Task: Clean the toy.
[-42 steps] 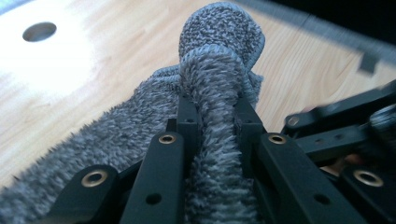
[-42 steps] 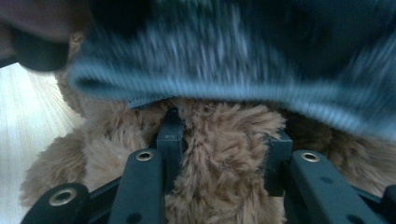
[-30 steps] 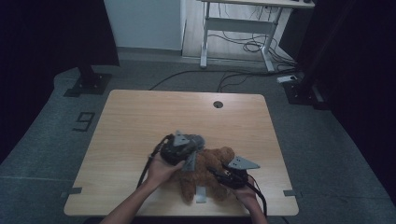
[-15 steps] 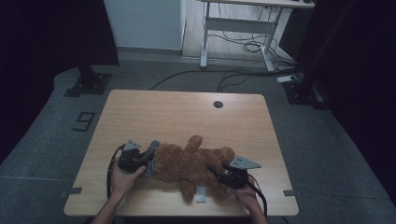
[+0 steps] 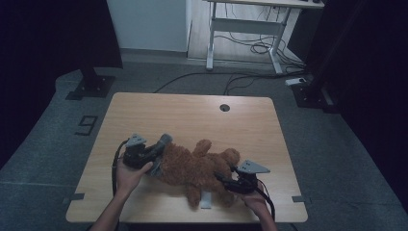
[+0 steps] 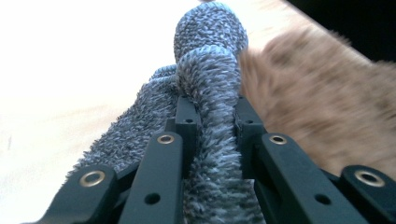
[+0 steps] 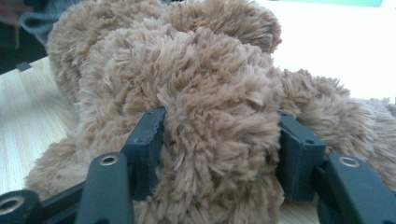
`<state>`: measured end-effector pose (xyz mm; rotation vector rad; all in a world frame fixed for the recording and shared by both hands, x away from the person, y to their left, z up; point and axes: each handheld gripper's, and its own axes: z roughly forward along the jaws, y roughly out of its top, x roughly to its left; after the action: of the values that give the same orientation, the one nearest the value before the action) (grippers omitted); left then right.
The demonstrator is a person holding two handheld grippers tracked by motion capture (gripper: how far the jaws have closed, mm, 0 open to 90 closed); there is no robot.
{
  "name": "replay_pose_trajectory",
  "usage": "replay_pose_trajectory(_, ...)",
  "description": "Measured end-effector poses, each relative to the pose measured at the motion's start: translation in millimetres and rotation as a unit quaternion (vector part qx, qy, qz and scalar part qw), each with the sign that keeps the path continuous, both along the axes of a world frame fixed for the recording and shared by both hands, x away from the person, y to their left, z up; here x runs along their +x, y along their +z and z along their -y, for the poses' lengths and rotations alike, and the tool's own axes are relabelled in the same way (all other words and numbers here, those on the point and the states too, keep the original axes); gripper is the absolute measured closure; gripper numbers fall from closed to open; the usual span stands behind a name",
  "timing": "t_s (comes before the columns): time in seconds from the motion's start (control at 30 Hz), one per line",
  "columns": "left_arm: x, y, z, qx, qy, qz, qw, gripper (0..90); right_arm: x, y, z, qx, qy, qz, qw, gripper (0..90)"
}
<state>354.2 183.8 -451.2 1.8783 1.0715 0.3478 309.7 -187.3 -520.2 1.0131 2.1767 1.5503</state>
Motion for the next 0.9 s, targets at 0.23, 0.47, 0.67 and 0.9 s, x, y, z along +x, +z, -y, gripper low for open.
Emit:
replay_pose_trajectory(0.23, 15.2, 25.5, 28.6, -0.002, -0.024, 0.018, 0.9995, 76.1, 0.9, -0.8, 2.4, 0.007, 0.000, -0.007, 0.9999, 41.1)
replay_pose_trajectory(0.47, 24.6, -7.8, 63.5, -0.001, -0.085, -0.040, 0.9956, 75.7, 1.4, 0.9, -0.9, 0.011, -0.007, -0.013, 0.9998, 32.6)
replay_pose_trajectory(0.67, 16.3, -19.3, 48.1, -0.050, -0.091, -0.046, 0.9935, 76.7, 7.3, -0.3, 1.5, 0.031, -0.031, -0.084, 0.9955, 15.4)
replay_pose_trajectory(0.9, 4.8, -28.4, 35.2, -0.066, -0.086, -0.031, 0.9937, 77.1, 15.8, -3.0, -16.0, 0.038, 0.014, -0.115, 0.9926, 31.0)
